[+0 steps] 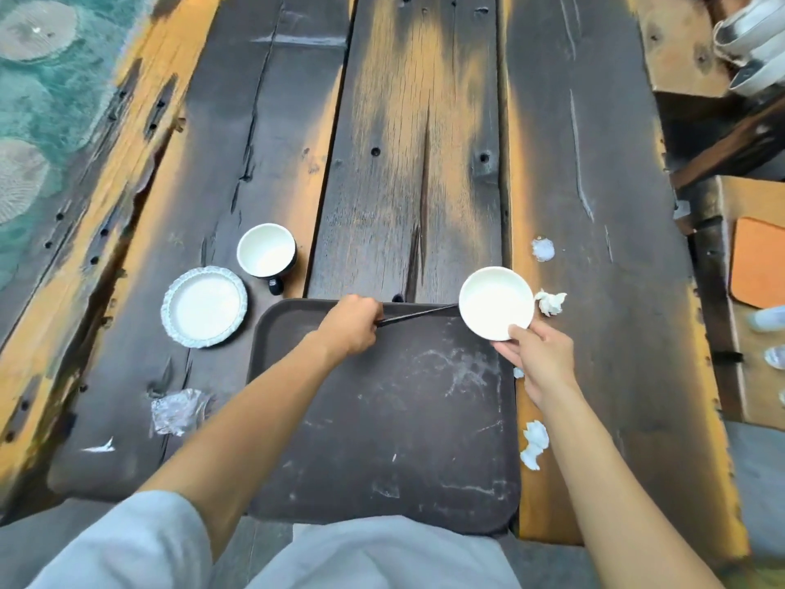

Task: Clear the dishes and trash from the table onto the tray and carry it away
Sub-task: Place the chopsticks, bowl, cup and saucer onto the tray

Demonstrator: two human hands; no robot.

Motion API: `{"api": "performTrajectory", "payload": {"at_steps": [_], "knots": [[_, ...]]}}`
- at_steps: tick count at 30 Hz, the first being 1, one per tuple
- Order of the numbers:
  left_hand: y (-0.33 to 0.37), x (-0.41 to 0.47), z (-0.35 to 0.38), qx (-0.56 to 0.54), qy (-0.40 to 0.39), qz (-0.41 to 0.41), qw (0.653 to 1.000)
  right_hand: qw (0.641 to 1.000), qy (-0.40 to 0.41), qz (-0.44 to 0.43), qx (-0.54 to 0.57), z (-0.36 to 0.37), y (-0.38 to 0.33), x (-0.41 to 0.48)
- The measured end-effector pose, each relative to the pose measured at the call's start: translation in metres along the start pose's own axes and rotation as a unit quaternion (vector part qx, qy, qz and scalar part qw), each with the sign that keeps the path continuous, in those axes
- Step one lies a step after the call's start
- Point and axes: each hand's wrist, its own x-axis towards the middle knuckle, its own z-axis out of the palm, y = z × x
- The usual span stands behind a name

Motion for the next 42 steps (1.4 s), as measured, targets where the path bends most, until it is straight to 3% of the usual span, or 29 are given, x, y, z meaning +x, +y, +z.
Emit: {"api": "performTrajectory", "payload": {"at_steps": [8,20,28,42], "knots": [[-0.013,0.006,0.029,0.072,0.018,0.002,0.997,0.999,-0.013,0.016,-0.045,-0.006,0.021,-0.009],[-0.021,0.002,0.055,0.041,0.091,-0.009,0.995,0.998,-0.03,0.029,-0.054,-0.012,0.039,-0.006],[-0.026,0.01,0.057,0.053,0.131,0.028,0.99,0.997,-0.021,0.048,-0.058,-0.013,0.049,-0.001],[-0.03,0.016,0.052,0.052,0.139,0.061,0.987,0.997,-0.014,0.058,-0.051,-0.01,0.054,0.009]]}}
